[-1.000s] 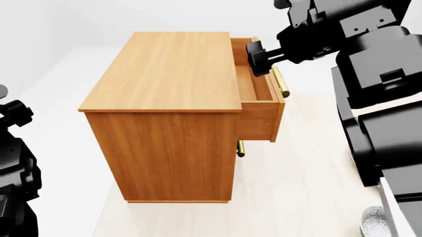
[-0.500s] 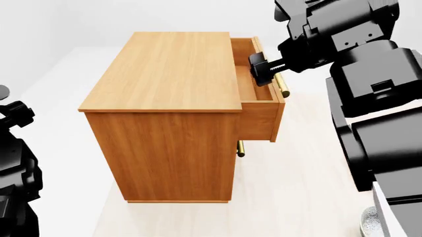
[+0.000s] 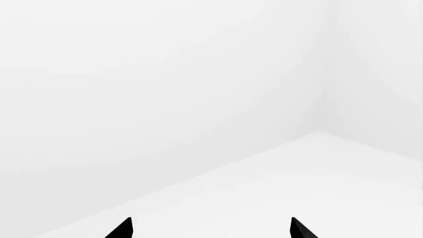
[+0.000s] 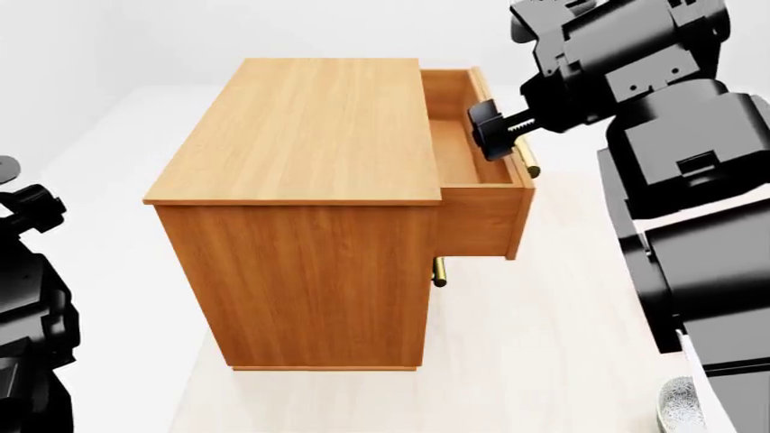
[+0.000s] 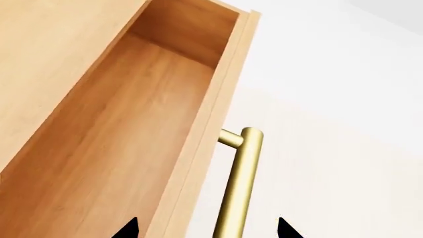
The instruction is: Open the top drawer of the cabinet and put the bowl in it.
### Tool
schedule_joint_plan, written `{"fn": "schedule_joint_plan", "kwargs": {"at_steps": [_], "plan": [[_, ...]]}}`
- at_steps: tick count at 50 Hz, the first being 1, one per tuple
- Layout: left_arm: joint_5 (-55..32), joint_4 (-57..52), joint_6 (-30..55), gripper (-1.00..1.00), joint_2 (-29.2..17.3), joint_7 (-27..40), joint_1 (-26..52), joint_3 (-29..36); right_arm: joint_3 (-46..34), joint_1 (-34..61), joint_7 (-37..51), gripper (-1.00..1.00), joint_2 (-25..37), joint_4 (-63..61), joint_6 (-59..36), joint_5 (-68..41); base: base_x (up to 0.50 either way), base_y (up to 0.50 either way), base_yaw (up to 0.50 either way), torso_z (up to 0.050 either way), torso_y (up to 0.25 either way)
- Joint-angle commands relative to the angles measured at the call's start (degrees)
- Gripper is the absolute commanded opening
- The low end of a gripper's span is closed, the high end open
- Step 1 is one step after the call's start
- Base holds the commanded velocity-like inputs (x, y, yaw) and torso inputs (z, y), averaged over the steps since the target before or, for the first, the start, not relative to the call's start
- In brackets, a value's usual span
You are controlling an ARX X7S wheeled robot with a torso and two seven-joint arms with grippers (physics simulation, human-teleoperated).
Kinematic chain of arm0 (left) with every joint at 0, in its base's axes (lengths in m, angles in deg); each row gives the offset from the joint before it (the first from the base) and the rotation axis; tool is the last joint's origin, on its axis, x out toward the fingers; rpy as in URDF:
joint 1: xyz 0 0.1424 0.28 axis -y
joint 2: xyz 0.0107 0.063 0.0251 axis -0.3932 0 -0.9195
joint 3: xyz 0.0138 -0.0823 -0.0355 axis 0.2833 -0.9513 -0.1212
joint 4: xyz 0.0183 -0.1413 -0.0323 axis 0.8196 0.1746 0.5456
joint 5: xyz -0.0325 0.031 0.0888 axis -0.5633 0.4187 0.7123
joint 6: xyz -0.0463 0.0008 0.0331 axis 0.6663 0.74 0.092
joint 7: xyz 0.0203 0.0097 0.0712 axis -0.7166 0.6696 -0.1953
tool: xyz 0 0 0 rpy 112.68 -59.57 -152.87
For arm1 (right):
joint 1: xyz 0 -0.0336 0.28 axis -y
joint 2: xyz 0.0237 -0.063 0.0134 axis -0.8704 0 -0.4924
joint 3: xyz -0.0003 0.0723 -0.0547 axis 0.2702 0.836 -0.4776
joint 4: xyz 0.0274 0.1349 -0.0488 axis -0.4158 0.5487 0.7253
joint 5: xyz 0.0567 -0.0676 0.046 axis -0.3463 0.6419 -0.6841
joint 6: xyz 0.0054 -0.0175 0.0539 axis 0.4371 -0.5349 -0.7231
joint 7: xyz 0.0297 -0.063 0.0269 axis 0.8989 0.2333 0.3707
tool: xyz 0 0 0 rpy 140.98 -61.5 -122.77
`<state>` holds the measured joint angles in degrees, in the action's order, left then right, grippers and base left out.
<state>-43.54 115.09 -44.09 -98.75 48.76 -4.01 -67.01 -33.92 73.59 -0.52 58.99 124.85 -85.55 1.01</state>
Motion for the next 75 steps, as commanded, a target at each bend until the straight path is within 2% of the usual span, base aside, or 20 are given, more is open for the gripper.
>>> {"fn": "schedule_joint_plan", "kwargs": {"at_steps": [1, 37, 58, 72, 75], "plan": [[-0.03, 0.00, -0.08, 1.00, 0.06, -0.06, -0.10, -0.13, -4.70, -0.99, 1.23, 1.00, 1.28, 0.44, 0.91, 1.81, 0.00, 0.00, 0.00, 0.000, 0.000], [0.12, 0.00, -0.33, 1.00, 0.32, 0.07, -0.20, 0.26, -12.73, -0.99, 5.83, 1.00, 7.06, 0.45, 1.77, 2.04, 0.00, 0.00, 0.00, 0.000, 0.000], [0.14, 0.00, -0.50, 1.00, 0.39, 0.09, -0.37, 0.54, -21.80, -0.68, 9.31, 1.00, 10.05, 0.43, 2.42, 2.52, 0.00, 0.00, 0.00, 0.000, 0.000], [0.13, 0.00, -0.49, 1.00, 0.47, -0.01, -0.12, 0.86, -18.61, 2.14, 10.66, 1.00, 11.08, 0.45, 4.56, -0.34, 0.00, 0.00, 0.00, 0.000, 0.000], [0.13, 0.00, -0.50, 1.00, 0.43, 0.02, -0.06, 0.90, -14.24, 4.74, 11.32, 1.00, 11.61, 0.45, 6.26, -2.60, 0.00, 0.00, 0.00, 0.000, 0.000]]}}
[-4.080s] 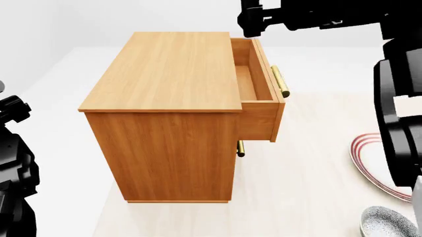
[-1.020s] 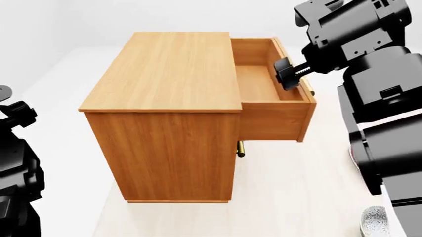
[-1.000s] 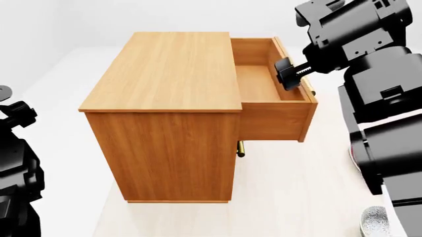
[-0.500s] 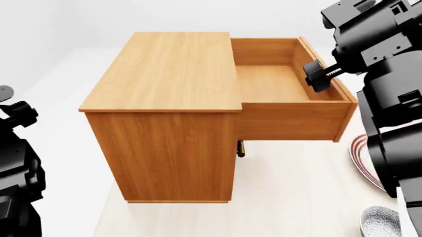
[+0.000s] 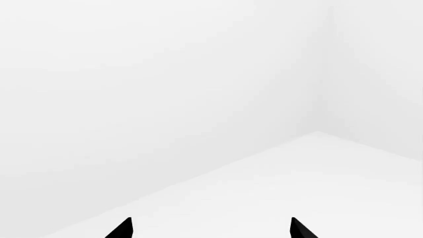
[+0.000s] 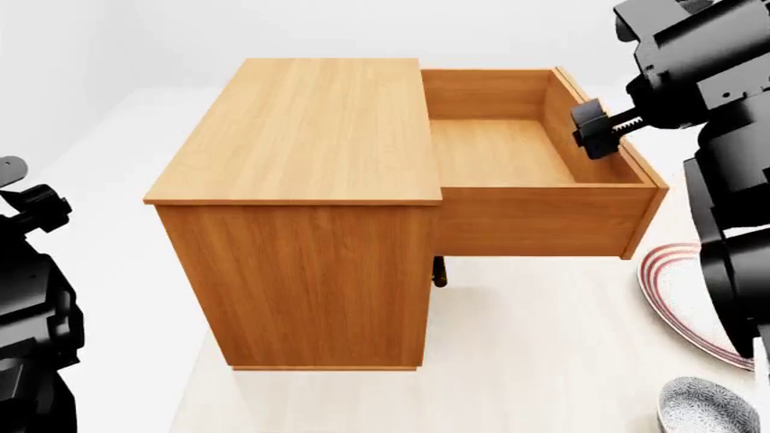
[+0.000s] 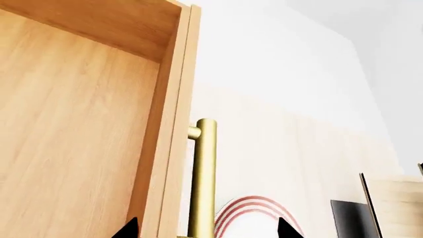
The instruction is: Open the top drawer of the cabinet and put the bowl in it.
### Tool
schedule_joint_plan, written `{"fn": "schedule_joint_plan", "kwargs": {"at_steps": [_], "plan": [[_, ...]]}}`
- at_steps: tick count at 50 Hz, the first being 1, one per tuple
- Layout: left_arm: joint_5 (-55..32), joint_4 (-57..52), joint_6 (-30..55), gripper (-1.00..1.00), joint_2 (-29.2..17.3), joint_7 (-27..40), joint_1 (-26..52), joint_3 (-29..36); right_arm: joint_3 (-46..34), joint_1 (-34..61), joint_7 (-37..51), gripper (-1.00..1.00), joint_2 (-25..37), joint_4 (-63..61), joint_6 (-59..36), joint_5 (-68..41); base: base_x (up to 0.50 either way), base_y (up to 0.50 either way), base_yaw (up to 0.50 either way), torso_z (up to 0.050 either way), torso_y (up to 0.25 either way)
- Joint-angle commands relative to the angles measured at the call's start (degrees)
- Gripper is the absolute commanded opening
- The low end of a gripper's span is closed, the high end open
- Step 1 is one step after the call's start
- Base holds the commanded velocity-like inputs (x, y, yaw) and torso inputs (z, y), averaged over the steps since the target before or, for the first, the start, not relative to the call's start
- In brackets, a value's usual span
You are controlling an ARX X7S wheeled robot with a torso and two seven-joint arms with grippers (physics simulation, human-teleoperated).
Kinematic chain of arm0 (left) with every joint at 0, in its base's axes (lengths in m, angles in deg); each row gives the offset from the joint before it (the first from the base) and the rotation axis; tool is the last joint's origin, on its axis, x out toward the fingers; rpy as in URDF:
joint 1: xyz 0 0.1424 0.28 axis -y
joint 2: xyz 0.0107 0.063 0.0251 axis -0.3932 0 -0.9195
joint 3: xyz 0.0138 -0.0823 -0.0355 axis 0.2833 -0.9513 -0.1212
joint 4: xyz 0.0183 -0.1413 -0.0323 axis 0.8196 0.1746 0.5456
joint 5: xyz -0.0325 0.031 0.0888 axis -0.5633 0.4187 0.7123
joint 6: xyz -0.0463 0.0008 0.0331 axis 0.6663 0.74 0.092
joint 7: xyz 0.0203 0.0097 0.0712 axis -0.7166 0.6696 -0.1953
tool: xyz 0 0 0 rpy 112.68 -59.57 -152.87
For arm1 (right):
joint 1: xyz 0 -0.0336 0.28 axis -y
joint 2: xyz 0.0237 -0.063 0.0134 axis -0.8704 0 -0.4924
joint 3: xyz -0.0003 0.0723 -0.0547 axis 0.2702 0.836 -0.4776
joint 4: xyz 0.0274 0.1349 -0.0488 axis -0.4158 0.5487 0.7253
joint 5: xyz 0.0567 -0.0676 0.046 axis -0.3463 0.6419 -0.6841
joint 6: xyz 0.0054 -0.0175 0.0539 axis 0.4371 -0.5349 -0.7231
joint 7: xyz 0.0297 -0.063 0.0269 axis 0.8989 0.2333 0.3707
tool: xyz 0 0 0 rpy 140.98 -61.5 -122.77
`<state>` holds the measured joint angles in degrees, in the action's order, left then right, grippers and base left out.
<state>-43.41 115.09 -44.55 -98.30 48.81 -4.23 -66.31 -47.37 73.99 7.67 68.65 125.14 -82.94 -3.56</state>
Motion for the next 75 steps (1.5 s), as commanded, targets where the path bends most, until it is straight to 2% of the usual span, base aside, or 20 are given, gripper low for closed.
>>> {"fn": "schedule_joint_plan", "kwargs": {"at_steps": [1, 6, 9, 13, 19, 28, 32, 33, 38, 44, 50, 66, 75], "plan": [[0.00, 0.00, -0.02, 1.00, -0.02, -0.01, 0.17, 0.21, 0.91, 5.20, 3.22, 1.00, 2.14, 0.16, 4.25, 1.22, 0.00, 0.00, 0.00, 0.000, 0.000], [-0.06, 0.00, 0.04, 1.00, -0.01, 0.03, 0.16, 0.21, 13.28, 11.22, 4.14, 1.00, 4.01, 0.15, 6.66, -3.72, 0.00, 0.00, 0.00, 0.000, 0.000], [-0.13, 0.00, 0.01, 1.00, -0.10, -0.01, 0.20, 0.13, 17.58, 13.50, 3.83, 1.00, 4.96, 0.13, 8.80, -4.66, 0.00, 0.00, 0.00, 0.000, 0.000], [-0.12, 0.00, 0.03, 1.00, -0.28, 0.02, 0.35, 0.09, 19.44, 14.93, 3.05, 1.00, 6.17, -0.81, 10.17, -5.15, 0.00, 0.00, 0.00, 0.000, 0.000], [-0.07, 0.00, -0.11, 1.00, -0.38, 0.28, 0.64, 0.09, 24.73, 5.48, 7.80, 1.00, 14.24, -34.67, -8.12, -9.97, 0.00, 0.00, 0.00, 0.000, 0.000], [-0.11, 0.00, -0.48, 1.00, -0.47, 0.53, 0.52, -0.01, 26.26, -5.29, 11.15, 1.00, 26.90, -68.29, -31.47, -14.59, 0.00, 0.00, 0.00, 0.000, 0.000], [-0.13, 0.00, -0.53, 1.00, -0.36, 0.58, 0.59, -0.05, 19.81, -2.73, 37.97, 1.00, 39.24, -67.45, -31.54, -48.96, 0.00, 0.00, 0.00, 0.000, 0.000], [-0.14, -0.01, -0.54, 1.00, -0.34, 0.57, 0.60, -0.06, 18.84, -2.28, 41.98, 1.00, 40.88, -67.02, -31.51, -57.56, 0.00, 0.00, 0.00, 0.000, 0.000], [-0.13, -0.01, -0.51, 1.00, -0.34, 0.54, 0.71, -0.11, 9.90, -0.39, 49.97, 1.00, 49.14, -68.71, -31.32, -73.18, 0.00, 0.00, 0.00, 0.000, 0.000], [-0.16, -0.01, -0.44, 1.00, -0.43, 0.40, 0.79, -0.19, 7.37, -4.09, 51.69, 1.00, 54.04, -70.93, -29.85, -79.42, 0.00, 0.00, 0.00, 0.000, 0.000], [-0.14, -0.01, -0.37, 1.00, -0.51, 0.35, 0.82, -0.25, 5.51, -12.20, 50.52, 1.00, 57.62, -73.32, -25.60, -81.23, 0.00, 0.00, 0.00, 0.000, 0.000], [0.05, 0.00, -0.40, 1.00, -0.02, 0.47, 0.82, 0.11, 0.90, -32.38, 46.34, 1.00, 64.29, -76.42, -9.47, -82.12, 0.00, 0.00, 0.00, 0.000, 0.000], [0.01, 0.00, -0.43, 1.00, -0.02, 0.55, 0.75, 0.26, -0.80, -38.39, 44.01, 1.00, 66.41, -74.37, -3.05, -81.47, 0.00, 0.00, 0.00, 0.000, 0.000]]}}
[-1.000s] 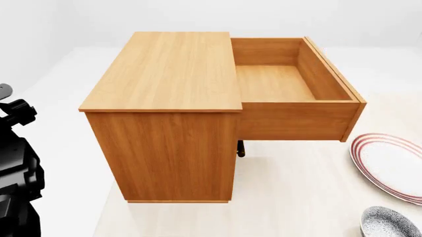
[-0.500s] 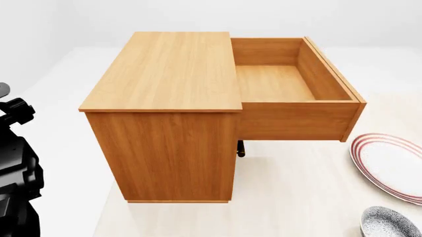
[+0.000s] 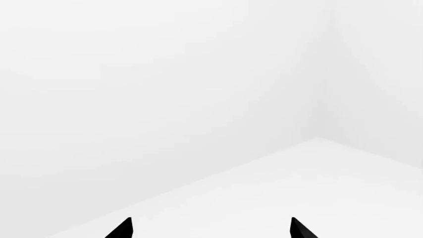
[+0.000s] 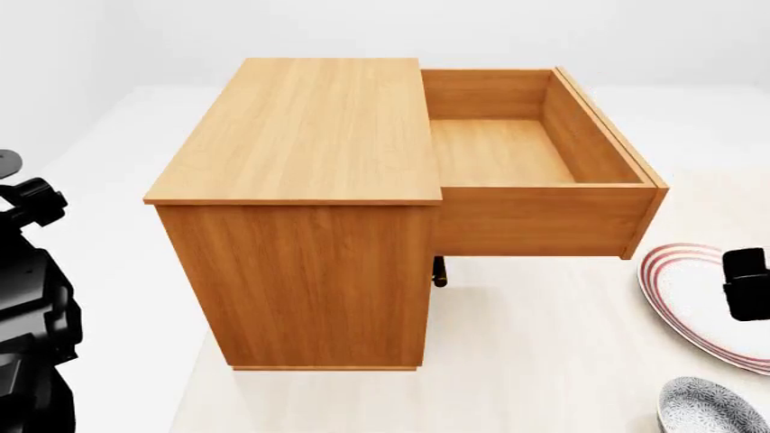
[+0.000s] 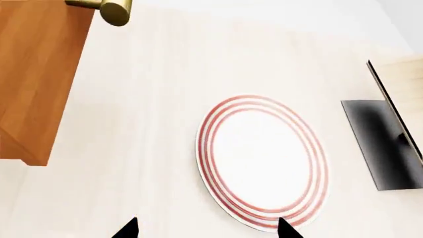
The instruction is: Open the top drawer of the cabinet and put the bowl in it.
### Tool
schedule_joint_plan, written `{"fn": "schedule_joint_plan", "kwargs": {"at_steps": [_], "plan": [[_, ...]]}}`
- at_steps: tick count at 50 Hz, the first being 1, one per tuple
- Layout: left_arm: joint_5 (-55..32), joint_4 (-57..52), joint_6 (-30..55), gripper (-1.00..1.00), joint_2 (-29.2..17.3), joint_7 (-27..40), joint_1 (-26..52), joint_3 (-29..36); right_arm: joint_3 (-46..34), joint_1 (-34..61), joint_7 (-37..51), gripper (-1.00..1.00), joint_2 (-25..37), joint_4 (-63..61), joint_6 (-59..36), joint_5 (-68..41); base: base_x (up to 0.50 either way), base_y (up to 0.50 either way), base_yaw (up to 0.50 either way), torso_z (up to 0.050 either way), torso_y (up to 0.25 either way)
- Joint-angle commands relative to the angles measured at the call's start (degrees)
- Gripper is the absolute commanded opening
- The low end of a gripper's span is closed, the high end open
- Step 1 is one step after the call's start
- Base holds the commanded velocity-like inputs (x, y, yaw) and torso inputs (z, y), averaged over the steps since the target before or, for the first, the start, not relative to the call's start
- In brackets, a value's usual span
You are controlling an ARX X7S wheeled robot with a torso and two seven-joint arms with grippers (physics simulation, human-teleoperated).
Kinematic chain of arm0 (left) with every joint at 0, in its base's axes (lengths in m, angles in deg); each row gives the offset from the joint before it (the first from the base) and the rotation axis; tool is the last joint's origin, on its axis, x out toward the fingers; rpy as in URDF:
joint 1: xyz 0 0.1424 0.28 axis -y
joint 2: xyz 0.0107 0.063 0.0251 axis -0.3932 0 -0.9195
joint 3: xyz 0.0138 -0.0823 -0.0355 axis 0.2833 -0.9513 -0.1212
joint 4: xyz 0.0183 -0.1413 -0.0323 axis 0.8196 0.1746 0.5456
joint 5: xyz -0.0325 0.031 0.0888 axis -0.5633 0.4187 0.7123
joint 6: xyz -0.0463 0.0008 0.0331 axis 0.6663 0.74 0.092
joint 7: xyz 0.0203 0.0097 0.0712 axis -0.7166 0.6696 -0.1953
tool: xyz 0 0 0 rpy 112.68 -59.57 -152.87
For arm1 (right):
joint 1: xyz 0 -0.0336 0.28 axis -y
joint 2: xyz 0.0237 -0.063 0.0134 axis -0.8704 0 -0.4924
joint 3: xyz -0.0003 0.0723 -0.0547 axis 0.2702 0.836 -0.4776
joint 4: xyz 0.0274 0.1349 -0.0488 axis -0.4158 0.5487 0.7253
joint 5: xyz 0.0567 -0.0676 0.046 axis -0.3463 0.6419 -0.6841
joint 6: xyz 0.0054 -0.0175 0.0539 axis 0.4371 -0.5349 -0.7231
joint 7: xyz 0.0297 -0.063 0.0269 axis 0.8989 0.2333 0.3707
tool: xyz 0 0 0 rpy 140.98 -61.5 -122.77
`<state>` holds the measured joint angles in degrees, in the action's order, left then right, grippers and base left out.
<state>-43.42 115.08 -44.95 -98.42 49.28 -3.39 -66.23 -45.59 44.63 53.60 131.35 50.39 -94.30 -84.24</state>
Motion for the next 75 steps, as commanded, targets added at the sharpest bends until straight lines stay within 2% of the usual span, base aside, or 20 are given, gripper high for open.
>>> {"fn": "schedule_joint_plan", "kwargs": {"at_steps": [1, 7, 20, 31, 55, 75], "plan": [[0.01, 0.00, -0.04, 1.00, 0.10, 0.10, -0.13, 0.19, -2.73, -9.59, -1.99, 1.00, 3.88, 0.49, 8.98, -0.82, 0.00, 0.00, 0.00, 0.000, 0.000], [0.01, 0.00, 0.00, 1.00, 0.12, 0.13, -0.10, 0.31, -3.56, -12.09, -2.24, 1.00, 4.34, 0.82, 11.23, -1.22, 0.00, 0.00, 0.00, 0.000, 0.000], [-0.05, 0.00, 0.03, 1.00, 0.04, 0.18, 0.06, 0.43, -3.71, -12.26, -1.46, 1.00, 7.00, 0.67, 9.41, -1.35, 0.00, 0.00, 0.00, 0.000, 0.000], [-0.08, 0.00, 0.00, 1.00, 0.03, 0.18, 0.06, 0.45, -6.09, -17.40, -2.21, 1.00, 9.96, 1.04, 15.39, -3.18, 0.00, 0.00, 0.00, 0.000, 0.000], [-0.10, 0.00, -0.27, 1.00, 0.16, 0.10, -0.10, 0.47, -11.76, -28.15, -6.36, 1.00, 2.68, 9.33, 29.75, 1.28, 0.00, 0.00, 0.00, 0.000, 0.000], [-0.10, 0.00, -0.34, 1.00, 0.05, 0.01, 0.06, 0.48, -13.74, -32.68, -7.62, 1.00, 0.92, 12.17, 34.28, 3.04, 0.00, 0.00, 0.00, 0.000, 0.000]]}}
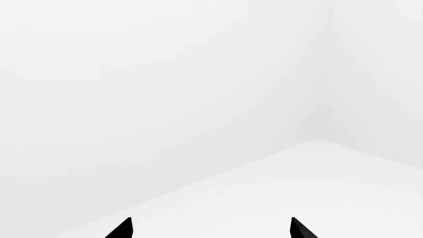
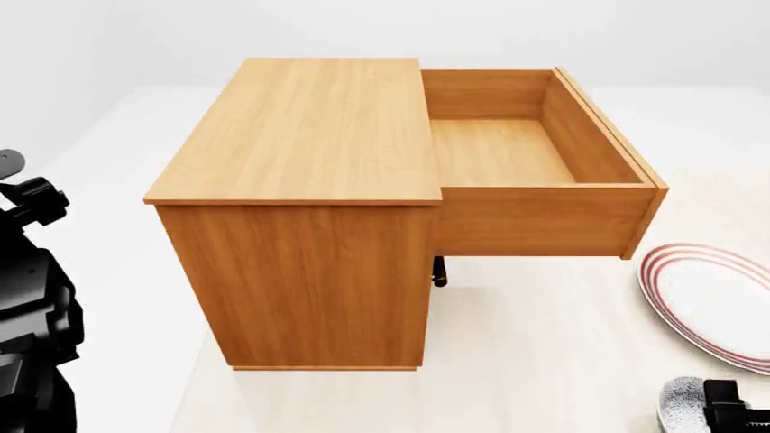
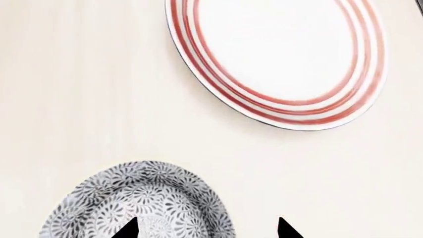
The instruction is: Open the top drawer of the cabinet and put the bowl in it.
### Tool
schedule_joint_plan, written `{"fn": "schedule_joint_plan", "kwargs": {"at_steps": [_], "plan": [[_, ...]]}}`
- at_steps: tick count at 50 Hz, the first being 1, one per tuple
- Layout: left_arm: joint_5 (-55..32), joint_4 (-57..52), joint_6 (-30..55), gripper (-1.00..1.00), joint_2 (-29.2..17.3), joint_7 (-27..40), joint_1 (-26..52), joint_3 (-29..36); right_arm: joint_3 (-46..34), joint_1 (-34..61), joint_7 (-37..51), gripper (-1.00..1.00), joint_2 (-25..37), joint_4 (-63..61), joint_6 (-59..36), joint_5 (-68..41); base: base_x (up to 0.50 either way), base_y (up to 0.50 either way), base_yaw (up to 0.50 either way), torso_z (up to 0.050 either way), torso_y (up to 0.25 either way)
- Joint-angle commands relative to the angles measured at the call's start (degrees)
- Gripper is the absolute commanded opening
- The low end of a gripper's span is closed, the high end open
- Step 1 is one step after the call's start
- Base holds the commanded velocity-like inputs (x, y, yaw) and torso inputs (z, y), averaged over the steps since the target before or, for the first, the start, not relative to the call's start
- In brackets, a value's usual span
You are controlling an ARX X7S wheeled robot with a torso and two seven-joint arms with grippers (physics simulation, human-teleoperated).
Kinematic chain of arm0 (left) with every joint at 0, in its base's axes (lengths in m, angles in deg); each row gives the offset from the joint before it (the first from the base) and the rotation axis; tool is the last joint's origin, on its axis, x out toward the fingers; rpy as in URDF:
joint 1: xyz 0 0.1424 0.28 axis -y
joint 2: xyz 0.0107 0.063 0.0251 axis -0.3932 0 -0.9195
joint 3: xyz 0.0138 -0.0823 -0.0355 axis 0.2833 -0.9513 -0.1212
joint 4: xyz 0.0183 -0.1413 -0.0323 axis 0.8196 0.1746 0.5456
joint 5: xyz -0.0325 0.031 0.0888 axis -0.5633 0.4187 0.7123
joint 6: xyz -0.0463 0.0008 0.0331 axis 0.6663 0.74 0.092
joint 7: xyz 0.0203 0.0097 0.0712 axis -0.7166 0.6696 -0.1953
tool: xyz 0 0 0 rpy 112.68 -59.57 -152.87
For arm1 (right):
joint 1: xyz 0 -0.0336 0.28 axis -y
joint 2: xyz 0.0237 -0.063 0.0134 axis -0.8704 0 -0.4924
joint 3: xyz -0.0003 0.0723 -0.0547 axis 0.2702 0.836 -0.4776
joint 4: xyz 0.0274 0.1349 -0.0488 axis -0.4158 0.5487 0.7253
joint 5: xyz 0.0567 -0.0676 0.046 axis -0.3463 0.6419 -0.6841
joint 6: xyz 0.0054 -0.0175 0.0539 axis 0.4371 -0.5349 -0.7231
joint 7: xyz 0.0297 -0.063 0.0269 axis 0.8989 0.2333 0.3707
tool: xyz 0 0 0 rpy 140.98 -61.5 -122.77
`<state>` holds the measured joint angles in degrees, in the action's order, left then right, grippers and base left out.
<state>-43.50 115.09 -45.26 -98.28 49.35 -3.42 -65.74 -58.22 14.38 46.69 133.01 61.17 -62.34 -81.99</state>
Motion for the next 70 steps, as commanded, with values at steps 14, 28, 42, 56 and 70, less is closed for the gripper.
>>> {"fn": "schedule_joint_plan", "kwargs": {"at_steps": [14, 28, 42, 56, 70], "plan": [[0.01, 0.00, -0.13, 1.00, 0.00, 0.00, 0.25, 0.06, -1.61, -3.60, -0.38, 1.00, -0.64, 2.28, 2.90, 1.09, 0.00, 0.00, 0.00, 0.000, 0.000], [0.04, 0.00, -0.18, 1.00, 0.13, 0.12, 0.09, 0.17, -2.19, -4.81, -1.11, 1.00, -2.91, 4.65, 4.49, 2.13, 0.00, 0.00, 0.00, 0.000, 0.000], [0.09, 0.00, -0.36, 1.00, 0.29, 0.13, 0.08, 0.37, -2.51, -6.60, -2.01, 1.00, -3.43, 5.98, 6.46, 2.18, 0.00, 0.00, 0.00, 0.000, 0.000], [0.09, 0.00, -0.50, 1.00, 0.45, 0.23, 0.08, 0.69, -2.63, -8.00, -2.88, 1.00, -3.79, 7.34, 8.04, 2.08, 0.00, 0.00, 0.00, 0.000, 0.000], [0.06, 0.00, -0.59, 1.00, 0.58, 0.28, 0.17, 0.93, -2.52, -9.07, -3.02, -1.00, -3.33, 6.77, 9.33, 1.76, 0.00, 0.00, 0.00, 0.000, 0.000]]}}
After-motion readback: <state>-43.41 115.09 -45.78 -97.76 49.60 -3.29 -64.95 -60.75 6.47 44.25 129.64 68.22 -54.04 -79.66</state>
